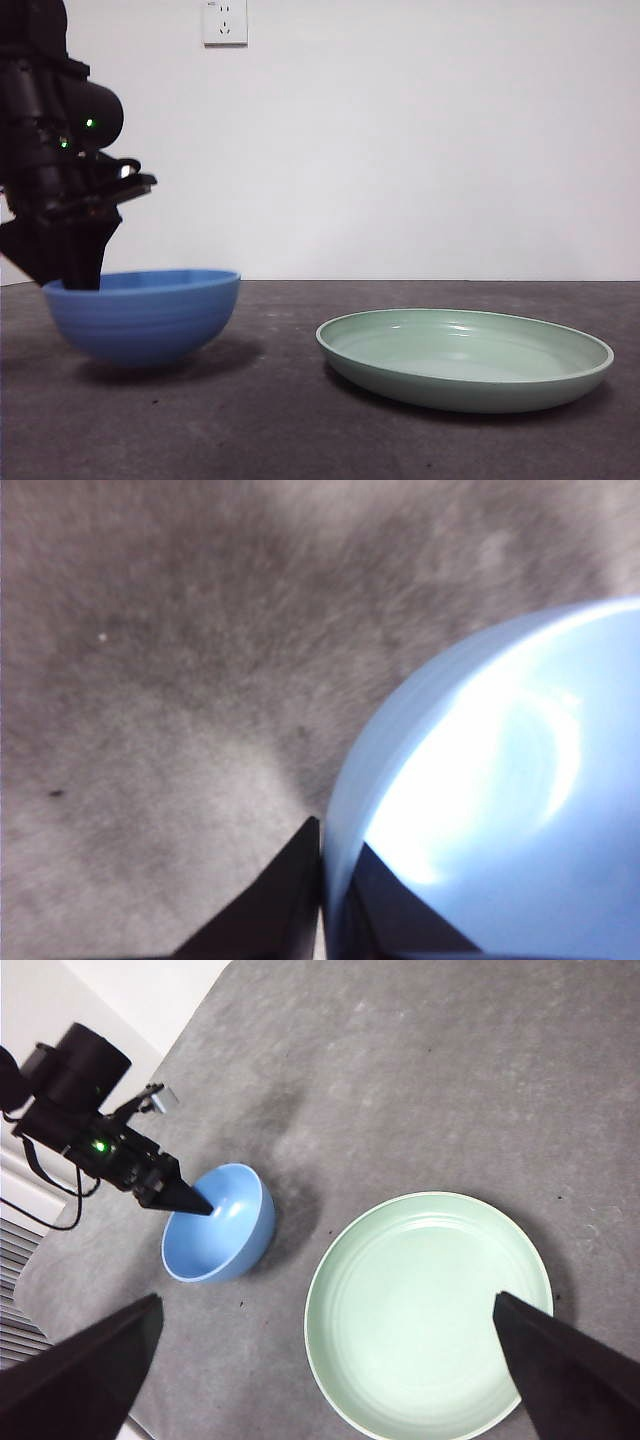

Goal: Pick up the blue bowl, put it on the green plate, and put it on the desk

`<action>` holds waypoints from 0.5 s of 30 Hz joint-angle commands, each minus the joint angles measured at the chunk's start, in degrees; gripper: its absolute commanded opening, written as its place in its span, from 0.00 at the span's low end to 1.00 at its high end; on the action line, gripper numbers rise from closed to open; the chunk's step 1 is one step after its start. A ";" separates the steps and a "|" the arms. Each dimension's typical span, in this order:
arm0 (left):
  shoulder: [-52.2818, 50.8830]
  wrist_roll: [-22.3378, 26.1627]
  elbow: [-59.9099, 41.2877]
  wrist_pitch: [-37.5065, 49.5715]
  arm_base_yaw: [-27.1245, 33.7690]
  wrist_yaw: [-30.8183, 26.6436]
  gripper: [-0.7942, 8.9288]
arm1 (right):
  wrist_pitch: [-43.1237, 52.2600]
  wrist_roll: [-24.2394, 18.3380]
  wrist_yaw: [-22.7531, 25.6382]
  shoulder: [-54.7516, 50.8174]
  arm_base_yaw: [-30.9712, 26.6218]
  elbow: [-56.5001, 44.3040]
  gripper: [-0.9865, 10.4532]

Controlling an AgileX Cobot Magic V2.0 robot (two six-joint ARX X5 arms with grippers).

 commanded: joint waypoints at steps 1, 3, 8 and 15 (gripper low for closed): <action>1.07 -0.07 4.76 -1.88 -0.70 -0.15 0.09 | 0.46 -0.22 -0.11 0.22 0.07 1.05 0.62; 1.07 -2.67 8.00 -3.37 -1.64 -0.15 0.09 | 0.46 -0.22 -0.09 0.22 0.07 1.05 0.62; 1.07 -4.39 14.73 -4.83 -6.58 -0.13 0.09 | 0.52 -0.28 0.02 0.22 0.07 1.05 0.62; 3.32 -5.97 18.12 -0.72 -17.88 -0.17 0.09 | 0.52 -0.50 0.02 0.22 0.07 1.05 0.62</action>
